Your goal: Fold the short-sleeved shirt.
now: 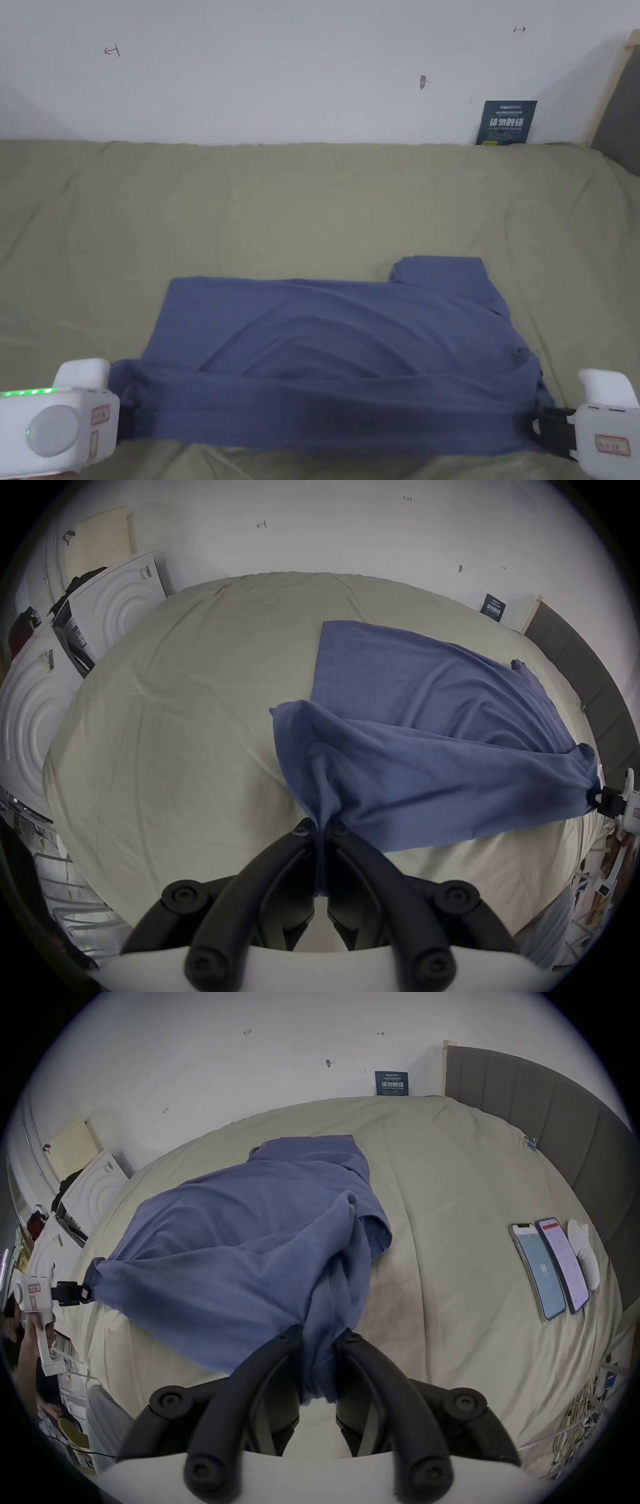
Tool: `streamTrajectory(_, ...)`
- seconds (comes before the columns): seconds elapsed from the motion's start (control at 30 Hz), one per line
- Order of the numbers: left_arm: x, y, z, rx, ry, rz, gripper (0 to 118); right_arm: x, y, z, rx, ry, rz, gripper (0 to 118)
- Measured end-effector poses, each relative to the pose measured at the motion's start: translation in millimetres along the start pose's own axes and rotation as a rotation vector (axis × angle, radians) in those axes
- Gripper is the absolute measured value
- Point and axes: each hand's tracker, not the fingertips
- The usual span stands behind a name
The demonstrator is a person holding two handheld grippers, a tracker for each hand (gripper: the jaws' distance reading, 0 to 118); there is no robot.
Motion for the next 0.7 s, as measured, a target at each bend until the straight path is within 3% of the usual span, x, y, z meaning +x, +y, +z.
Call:
streamTrajectory(0.23,-18,-64,28,-0.044,-0.032,0.031,2,8,-55,25,-0.047,0.025,-0.009,19)
streamTrajectory(0.43,-23,-71,22,-0.062,-0.033,0.059,2,7,-64,16,-0.09,0.007,-0.03,19)
streamTrajectory(0.47,-23,-70,21,-0.067,-0.037,0.065,2,6,-63,14,-0.094,0.0,-0.043,22)
streamTrajectory(0.5,-23,-69,20,-0.062,-0.036,0.073,6,5,-62,14,-0.095,-0.001,-0.051,36)
streamTrajectory(0.53,-23,-69,21,-0.048,-0.042,0.078,29,5,-62,17,-0.085,-0.007,-0.061,57)
streamTrajectory(0.57,-25,-69,25,-0.032,-0.049,0.082,88,8,-61,20,-0.08,-0.03,-0.064,90)
streamTrajectory(0.6,-26,-69,27,-0.02,-0.045,0.08,118,9,-60,25,-0.076,-0.027,-0.065,108)
streamTrajectory(0.7,-31,-74,46,0.039,-0.005,0.092,118,15,-57,49,-0.022,-0.013,-0.097,117)
